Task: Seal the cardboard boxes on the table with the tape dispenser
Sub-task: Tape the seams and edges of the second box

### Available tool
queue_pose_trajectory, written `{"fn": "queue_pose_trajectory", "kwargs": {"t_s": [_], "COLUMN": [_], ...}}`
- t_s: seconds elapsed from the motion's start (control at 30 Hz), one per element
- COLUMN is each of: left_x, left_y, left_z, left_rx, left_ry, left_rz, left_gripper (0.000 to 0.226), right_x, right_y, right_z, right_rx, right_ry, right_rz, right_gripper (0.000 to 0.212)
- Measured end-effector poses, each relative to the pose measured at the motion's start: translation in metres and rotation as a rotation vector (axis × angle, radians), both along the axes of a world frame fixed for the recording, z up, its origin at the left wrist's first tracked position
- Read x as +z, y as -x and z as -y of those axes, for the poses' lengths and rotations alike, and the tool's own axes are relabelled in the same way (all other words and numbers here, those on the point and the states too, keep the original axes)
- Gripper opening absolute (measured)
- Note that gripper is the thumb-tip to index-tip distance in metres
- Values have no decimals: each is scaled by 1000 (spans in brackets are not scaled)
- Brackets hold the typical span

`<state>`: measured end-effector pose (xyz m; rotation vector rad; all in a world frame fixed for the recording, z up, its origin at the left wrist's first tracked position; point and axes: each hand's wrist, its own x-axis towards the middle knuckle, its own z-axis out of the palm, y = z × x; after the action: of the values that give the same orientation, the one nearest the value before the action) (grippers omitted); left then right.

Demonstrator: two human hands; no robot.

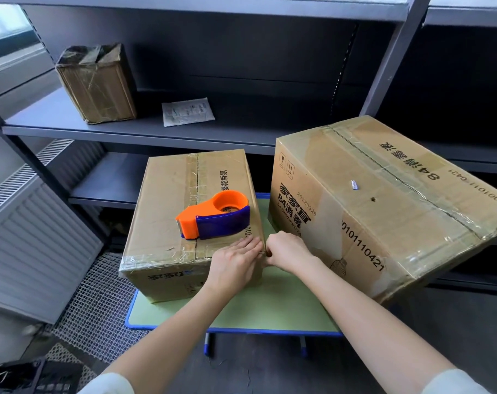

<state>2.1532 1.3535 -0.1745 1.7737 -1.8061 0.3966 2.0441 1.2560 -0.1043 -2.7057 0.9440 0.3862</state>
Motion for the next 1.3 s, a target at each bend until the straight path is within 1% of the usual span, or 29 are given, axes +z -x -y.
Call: {"fn": "queue_pose_trajectory", "kwargs": {"t_s": [0.07,0.13,0.27,0.37,0.43,0.53,0.63,0.73,0.83,0.9,1.0,1.1,1.23,1.3], "left_x": [2,1,0,2,2,-1,-3,-7,-11,-14,-13,-8,1,5], "left_y": [1,2,1,0,0,-1,-2,-2,-5,-8,-6,-3,-5,-8], "left_z": [1,2,4,4,4,4,4,4,5,5,6,2,-4,-6], "left_rx": [8,18,-3,-28,-39,-39,-38,-42,-51,-65,-57,-49,-69,-79], "left_ry": [-20,-40,-63,-62,-54,-52,-36,-18,-24,-40,-75,-58,-113,-152], "left_rz": [3,6,-22,-47,-58,-84,-87,-85,-50,-7,10,-12,-39,-46], "left_gripper": [36,36,28,36,36,33,31,30,29,25,42,43,56,59], "right_x": [-6,-13,-18,-19,-21,-28,-35,-39,-36,-30,-26,-28,-23,-21], "right_y": [-1,-1,-4,-6,-6,-8,-8,-9,-10,-9,-7,-3,3,2], "right_z": [-1,-1,4,8,9,9,7,7,8,8,5,3,6,4], "right_rx": [-38,-98,-166,-182,-208,-305,-432,-473,-405,-289,-183,-137,-27,-9], "right_ry": [-31,-92,-168,-169,-199,-286,-408,-446,-414,-309,-170,-165,-125,-76], "right_rz": [-12,-2,-2,-15,-13,7,66,93,41,-9,-38,-59,-71,-62], "right_gripper": [38,37,39,39,38,36,34,32,33,36,38,42,36,35]}}
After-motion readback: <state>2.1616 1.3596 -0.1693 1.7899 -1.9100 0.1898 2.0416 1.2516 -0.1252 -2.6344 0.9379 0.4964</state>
